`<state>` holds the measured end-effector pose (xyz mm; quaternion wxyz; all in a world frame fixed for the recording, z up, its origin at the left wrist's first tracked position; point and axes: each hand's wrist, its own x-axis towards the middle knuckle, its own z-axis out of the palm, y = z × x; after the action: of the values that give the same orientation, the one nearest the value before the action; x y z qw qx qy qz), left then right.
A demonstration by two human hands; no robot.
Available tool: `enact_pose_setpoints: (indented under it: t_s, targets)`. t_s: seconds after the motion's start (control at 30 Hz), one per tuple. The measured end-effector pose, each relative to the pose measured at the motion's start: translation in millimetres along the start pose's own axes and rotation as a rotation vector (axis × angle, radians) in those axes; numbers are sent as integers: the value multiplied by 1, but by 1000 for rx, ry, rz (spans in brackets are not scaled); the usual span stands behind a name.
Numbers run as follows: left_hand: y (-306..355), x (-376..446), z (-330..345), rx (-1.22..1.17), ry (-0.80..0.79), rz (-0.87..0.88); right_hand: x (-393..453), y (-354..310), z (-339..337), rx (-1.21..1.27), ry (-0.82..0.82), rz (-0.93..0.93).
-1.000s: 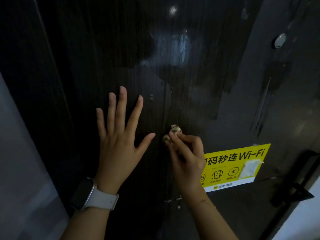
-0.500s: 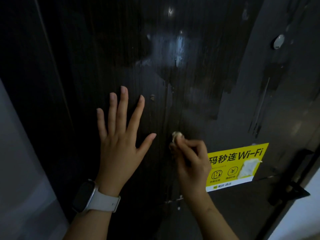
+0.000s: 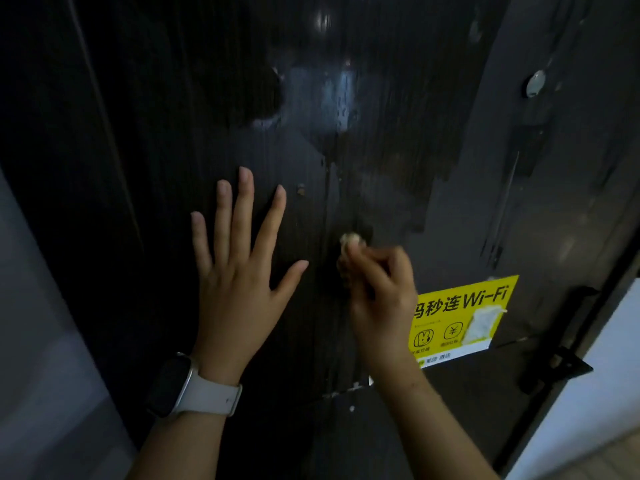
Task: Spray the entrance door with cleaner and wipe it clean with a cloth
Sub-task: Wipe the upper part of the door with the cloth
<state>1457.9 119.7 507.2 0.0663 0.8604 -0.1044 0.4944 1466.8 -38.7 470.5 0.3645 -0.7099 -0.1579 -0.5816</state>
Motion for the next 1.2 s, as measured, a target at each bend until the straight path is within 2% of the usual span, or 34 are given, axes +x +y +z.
enact_pose_setpoints:
  t_s: [0.13, 0.3, 0.4, 0.53, 0.6, 0.63, 0.73, 0.8, 0.87, 0.93, 1.0, 1.07, 1.17, 1.2]
  targets:
    - [0, 0, -1, -11, 12, -1, 54, -5, 3, -14, 103, -40]
    - [-1, -1, -2, -40, 19, 7, -15, 5, -1, -15, -71, -76]
    - [0, -1, -2, -39, 22, 16, -9, 13, -9, -35, -123, -95]
    - [-2, -1, -3, -85, 14, 17, 28, 24, -14, 22, 115, 73]
    - [-5, -1, -6, -135, 1, 30, 25, 17, -4, 22, 148, 78]
    - [-7, -2, -8, -163, -5, 40, 16, 13, 1, 22, 95, 21]
    - [-14, -4, -19, -259, -5, 68, -8, 6, 5, 27, -229, -275]
    - [-19, -7, -26, -272, 24, 76, 2, 14, -2, -5, -327, -401]
    - [-27, -10, -32, -181, 95, 65, 21, 20, -5, -28, -226, -357]
    - [-36, -13, -38, -56, 169, 13, 42, 20, -2, -3, -23, -184]
    - [-46, -17, -42, -7, 222, -93, 47, 10, 9, 48, 92, -56]
    - [-56, -20, -44, -64, 242, -200, 31, -5, 22, 65, 3, -144]
    - [-67, -21, -44, -102, 212, -250, -6, -10, 24, 38, -355, -476]
    - [-69, -21, -44, -89, 202, -243, -6, -5, 19, 17, -419, -533]
